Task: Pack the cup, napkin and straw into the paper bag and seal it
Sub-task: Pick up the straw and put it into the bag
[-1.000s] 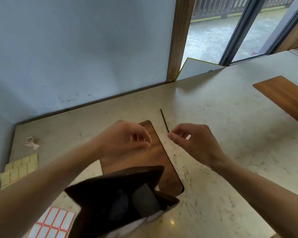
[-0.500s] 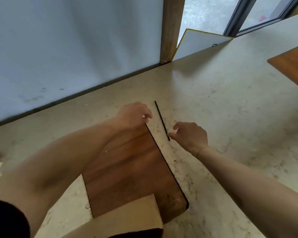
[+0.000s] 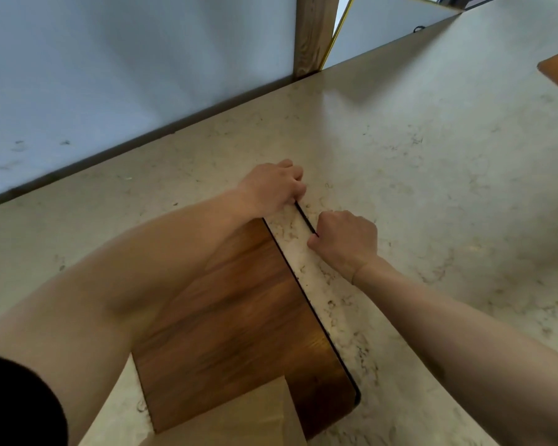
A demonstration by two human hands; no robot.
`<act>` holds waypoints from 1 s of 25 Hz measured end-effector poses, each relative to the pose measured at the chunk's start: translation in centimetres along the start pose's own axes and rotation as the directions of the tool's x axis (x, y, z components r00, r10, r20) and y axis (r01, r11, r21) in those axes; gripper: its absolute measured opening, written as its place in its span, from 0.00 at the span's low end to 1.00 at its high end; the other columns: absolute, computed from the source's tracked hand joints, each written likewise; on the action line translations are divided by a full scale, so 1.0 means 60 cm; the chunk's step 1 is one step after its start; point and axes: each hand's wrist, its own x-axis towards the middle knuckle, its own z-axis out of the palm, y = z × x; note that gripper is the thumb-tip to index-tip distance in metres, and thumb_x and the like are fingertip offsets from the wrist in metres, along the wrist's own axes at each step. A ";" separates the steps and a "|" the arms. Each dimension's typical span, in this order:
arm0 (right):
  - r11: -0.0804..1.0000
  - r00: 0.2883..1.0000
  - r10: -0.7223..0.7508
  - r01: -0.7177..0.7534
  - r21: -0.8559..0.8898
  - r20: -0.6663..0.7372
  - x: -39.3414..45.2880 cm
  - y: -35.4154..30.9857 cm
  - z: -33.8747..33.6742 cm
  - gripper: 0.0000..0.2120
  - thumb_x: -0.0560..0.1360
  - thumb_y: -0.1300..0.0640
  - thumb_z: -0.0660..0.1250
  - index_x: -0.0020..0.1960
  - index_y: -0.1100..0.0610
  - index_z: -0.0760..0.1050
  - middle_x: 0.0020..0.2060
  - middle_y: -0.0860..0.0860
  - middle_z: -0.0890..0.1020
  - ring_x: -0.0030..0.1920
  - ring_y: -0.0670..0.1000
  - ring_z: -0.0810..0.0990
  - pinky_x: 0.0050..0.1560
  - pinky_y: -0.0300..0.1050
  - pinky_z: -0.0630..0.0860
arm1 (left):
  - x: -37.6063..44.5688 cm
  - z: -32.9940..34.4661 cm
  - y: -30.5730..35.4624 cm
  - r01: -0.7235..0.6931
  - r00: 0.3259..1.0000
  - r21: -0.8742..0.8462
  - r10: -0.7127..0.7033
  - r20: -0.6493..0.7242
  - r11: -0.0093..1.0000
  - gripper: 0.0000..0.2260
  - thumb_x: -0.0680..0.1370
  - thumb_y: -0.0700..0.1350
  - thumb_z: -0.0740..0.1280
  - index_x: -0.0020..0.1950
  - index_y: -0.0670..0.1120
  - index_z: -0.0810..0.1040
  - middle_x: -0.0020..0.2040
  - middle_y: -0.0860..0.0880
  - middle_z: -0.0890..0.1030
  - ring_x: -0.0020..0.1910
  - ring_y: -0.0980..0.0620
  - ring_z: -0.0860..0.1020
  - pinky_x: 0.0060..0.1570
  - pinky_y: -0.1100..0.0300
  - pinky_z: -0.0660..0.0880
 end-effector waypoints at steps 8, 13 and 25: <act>0.999 0.996 -0.045 0.045 0.007 -0.076 -0.016 0.017 -0.044 0.07 0.71 0.51 0.63 0.41 0.55 0.75 0.33 0.51 0.79 0.32 0.54 0.76 0.33 0.44 0.71 | -0.061 -0.026 0.010 -0.019 0.986 0.155 0.044 -0.160 0.988 0.05 0.79 0.44 0.64 0.54 0.47 0.75 0.55 0.46 0.75 0.54 0.46 0.71 0.47 0.51 0.71; 0.982 0.974 -0.152 0.168 0.083 -0.169 -0.067 -0.025 -0.121 0.08 0.73 0.51 0.62 0.46 0.52 0.78 0.37 0.50 0.83 0.37 0.55 0.79 0.40 0.47 0.76 | -0.172 -0.101 0.026 0.110 0.966 0.107 -0.081 -0.247 0.988 0.04 0.80 0.45 0.64 0.53 0.49 0.75 0.53 0.49 0.78 0.55 0.47 0.71 0.49 0.52 0.68; 0.782 0.733 -0.511 0.613 0.113 -0.449 -0.333 -0.177 -0.277 0.07 0.75 0.48 0.68 0.49 0.49 0.81 0.39 0.45 0.84 0.38 0.46 0.79 0.41 0.44 0.78 | -0.549 -0.294 0.213 0.375 0.841 -0.028 -0.353 -0.410 0.927 0.05 0.78 0.48 0.64 0.53 0.51 0.78 0.52 0.51 0.79 0.54 0.48 0.73 0.53 0.52 0.70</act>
